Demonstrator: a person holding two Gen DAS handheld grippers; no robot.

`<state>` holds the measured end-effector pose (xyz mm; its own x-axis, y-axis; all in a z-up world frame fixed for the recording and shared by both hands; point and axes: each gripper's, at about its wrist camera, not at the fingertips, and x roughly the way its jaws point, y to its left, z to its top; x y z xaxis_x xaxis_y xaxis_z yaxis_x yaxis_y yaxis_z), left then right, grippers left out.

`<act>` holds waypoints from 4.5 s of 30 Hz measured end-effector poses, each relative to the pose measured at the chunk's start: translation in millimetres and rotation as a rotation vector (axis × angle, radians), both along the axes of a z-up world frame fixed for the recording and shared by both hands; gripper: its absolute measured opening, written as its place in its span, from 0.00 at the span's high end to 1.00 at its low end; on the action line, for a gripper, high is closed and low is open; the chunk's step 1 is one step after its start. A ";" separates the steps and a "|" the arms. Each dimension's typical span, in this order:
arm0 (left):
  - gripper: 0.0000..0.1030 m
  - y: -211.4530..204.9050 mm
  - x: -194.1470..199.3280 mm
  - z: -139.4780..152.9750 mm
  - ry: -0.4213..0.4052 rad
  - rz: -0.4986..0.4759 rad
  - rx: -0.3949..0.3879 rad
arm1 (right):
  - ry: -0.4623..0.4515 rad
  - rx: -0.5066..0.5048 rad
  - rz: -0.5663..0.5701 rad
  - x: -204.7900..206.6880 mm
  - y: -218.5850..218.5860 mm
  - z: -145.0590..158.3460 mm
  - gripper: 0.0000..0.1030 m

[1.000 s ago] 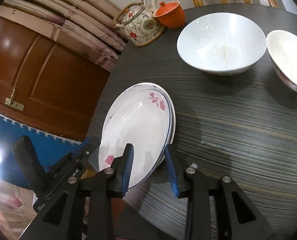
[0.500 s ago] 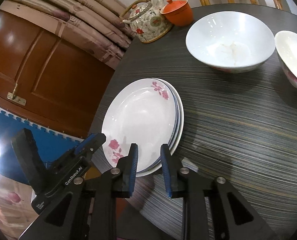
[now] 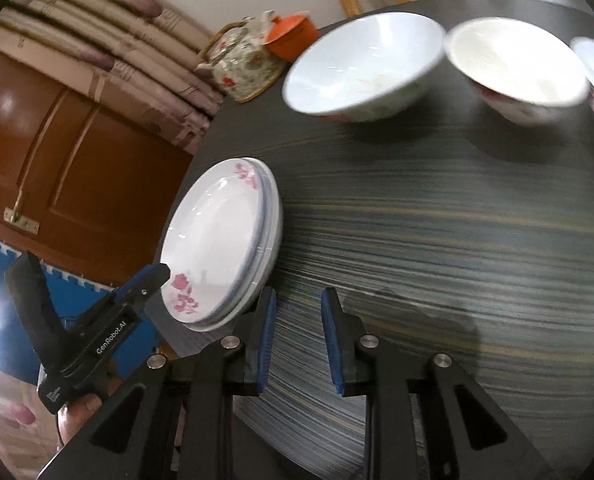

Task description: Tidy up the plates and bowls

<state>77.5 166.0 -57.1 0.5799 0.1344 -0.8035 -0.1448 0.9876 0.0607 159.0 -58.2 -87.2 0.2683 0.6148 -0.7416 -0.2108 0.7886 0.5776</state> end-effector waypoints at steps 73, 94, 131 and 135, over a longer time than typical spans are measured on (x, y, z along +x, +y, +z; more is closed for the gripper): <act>0.89 -92.3 174.9 -4.7 0.167 -0.320 -0.243 | 0.139 0.156 -0.290 96.6 -59.7 -16.0 0.75; 0.87 -151.9 26.5 -12.4 0.124 -0.336 -0.236 | 0.084 0.073 -0.198 -61.5 -128.9 1.2 0.75; 0.54 -170.2 -5.8 51.8 -0.078 -0.286 0.022 | -0.280 0.086 -0.372 -96.8 -189.9 72.0 0.36; 0.37 -165.2 -9.5 62.3 -0.123 -0.260 -0.009 | -0.290 0.095 -0.381 -101.0 -190.2 81.9 0.30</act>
<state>68.0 0.8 5.2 0.6871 -0.0386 -0.7255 0.1077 0.9930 0.0492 58.1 -248.4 -5.2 0.6746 0.4939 -0.5486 -0.0801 0.7878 0.6107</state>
